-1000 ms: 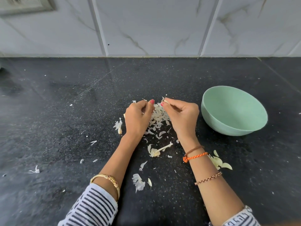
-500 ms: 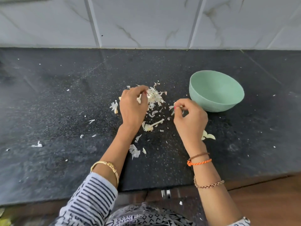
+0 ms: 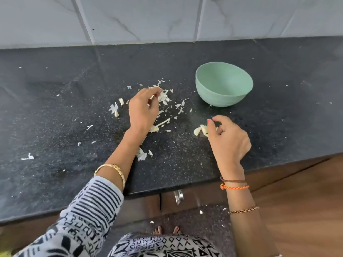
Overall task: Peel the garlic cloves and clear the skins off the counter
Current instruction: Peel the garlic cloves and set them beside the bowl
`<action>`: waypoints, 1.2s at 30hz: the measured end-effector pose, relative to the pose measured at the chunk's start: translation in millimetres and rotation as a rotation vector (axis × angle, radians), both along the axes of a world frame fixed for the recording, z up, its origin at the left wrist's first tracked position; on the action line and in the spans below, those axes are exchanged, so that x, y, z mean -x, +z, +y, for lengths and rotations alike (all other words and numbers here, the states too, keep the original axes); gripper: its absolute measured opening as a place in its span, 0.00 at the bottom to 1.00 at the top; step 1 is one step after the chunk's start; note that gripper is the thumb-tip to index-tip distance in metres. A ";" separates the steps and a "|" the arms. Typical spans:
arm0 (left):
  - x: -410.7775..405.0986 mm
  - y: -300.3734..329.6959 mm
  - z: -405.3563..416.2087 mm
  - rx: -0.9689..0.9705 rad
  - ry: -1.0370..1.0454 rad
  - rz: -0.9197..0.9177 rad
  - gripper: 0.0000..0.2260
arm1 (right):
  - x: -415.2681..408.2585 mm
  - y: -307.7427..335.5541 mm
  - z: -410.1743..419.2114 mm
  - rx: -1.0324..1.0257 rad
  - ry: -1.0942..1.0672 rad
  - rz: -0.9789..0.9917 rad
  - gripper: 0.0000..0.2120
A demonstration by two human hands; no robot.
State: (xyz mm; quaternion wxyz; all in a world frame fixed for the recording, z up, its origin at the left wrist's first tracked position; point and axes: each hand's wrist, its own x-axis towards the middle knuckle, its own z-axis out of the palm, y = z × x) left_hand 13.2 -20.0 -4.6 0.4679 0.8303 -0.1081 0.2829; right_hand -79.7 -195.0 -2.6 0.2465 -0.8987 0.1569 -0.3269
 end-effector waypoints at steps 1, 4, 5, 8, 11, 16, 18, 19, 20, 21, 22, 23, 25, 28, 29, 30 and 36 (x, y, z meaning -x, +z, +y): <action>0.3 0.2 0.0 0.001 0.002 0.011 0.12 | -1.7 -0.9 1.6 0.001 0.008 -0.026 0.06; 0.7 -0.6 0.5 -0.006 0.034 0.046 0.11 | -5.4 0.0 9.9 0.024 0.079 -0.157 0.07; 0.5 -0.9 0.7 -0.008 0.052 0.060 0.11 | -6.8 1.8 14.2 0.007 0.135 -0.191 0.10; -0.1 0.4 2.1 -0.006 0.112 0.093 0.11 | -17.8 11.7 29.4 -0.171 0.338 -0.207 0.21; -3.0 2.5 7.0 0.026 0.156 0.125 0.12 | -34.5 23.7 44.5 -0.363 0.496 -0.149 0.26; -13.4 8.2 20.9 0.044 0.237 0.155 0.12 | -69.9 24.6 64.3 -0.332 0.626 0.021 0.22; -20.3 12.2 27.2 0.034 0.268 0.168 0.12 | -87.1 23.4 68.2 -0.215 0.629 0.059 0.18; -25.0 14.0 30.3 0.030 0.281 0.180 0.13 | -96.0 24.3 69.7 -0.171 0.643 0.090 0.17; -29.9 15.6 32.6 0.026 0.291 0.195 0.13 | -104.5 26.4 70.8 -0.132 0.664 0.125 0.17; -35.3 17.2 34.4 0.022 0.298 0.211 0.14 | -112.5 28.2 72.2 -0.087 0.687 0.162 0.16; -41.5 18.5 35.4 0.017 0.301 0.228 0.14 | -120.4 29.4 74.0 -0.035 0.709 0.203 0.16; -48.3 19.2 36.0 0.011 0.301 0.248 0.14 | -126.8 30.3 76.1 0.024 0.730 0.246 0.15; -61.2 18.8 34.8 -0.007 0.287 0.275 0.14 | -137.4 28.1 81.4 0.115 0.763 0.328 0.15; -70.7 15.3 31.3 -0.034 0.257 0.274 0.14 | -143.8 21.1 86.5 0.129 0.787 0.373 0.10; -71.0 13.5 30.5 -0.038 0.252 0.273 0.14 | -144.5 18.3 86.2 0.133 0.791 0.355 0.08; -70.3 11.6 29.8 -0.043 0.249 0.278 0.14 | -145.0 15.8 85.9 0.140 0.789 0.338 0.08; -71.7 4.4 34.0 0.000 0.269 0.297 0.14 | -145.4 3.5 84.8 0.120 0.714 0.201 0.07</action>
